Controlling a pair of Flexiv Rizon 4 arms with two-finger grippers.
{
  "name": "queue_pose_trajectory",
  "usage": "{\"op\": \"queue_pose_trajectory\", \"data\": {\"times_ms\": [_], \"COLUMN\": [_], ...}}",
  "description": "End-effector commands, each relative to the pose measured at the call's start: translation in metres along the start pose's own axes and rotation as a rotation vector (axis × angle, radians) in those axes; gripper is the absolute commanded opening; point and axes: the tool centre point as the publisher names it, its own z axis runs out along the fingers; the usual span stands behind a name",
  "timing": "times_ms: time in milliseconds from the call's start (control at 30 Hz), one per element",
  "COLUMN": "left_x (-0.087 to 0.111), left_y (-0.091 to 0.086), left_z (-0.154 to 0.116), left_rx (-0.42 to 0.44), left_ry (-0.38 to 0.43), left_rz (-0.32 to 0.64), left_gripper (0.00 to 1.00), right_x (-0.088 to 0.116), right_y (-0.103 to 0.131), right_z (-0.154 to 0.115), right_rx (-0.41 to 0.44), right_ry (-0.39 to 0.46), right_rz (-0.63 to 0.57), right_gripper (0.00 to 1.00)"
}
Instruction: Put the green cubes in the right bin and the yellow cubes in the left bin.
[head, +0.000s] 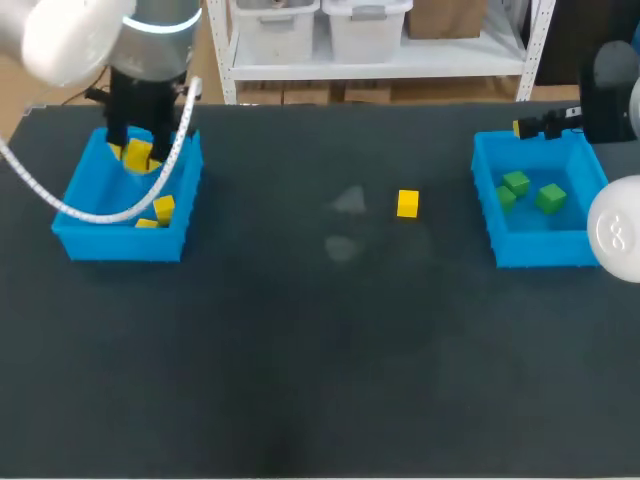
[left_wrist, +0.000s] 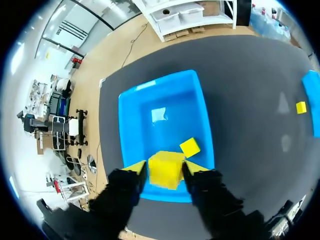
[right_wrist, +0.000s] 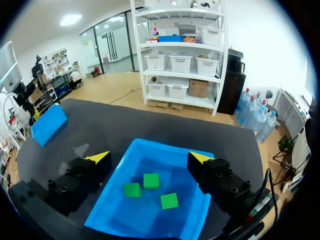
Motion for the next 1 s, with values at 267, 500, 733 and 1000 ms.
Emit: {"op": "queue_pose_trajectory", "data": {"times_ms": [267,500,733,1000], "left_x": [-0.040,-0.076,-0.090,-0.087], "left_y": [-0.043,-0.147,-0.237,-0.301], "left_z": [-0.038,-0.081,-0.089,-0.073], "left_rx": [0.093,0.266,0.334,0.342], "left_ry": [-0.262,-0.341,-0.340,-0.301], "left_rz": [0.152,0.444,0.720,1.012], "left_gripper": [1.00,1.00,1.00,1.00], "right_x": [0.000,0.000,0.000,0.000], "right_y": [0.000,0.000,0.000,0.000], "right_z": [0.000,0.000,0.000,0.000], "right_rx": [0.003,0.003,0.003,0.003], "right_ry": [0.000,0.000,0.000,0.000], "right_rz": [-0.001,-0.001,-0.001,-0.001], "right_gripper": [1.00,1.00,1.00,1.00]}}
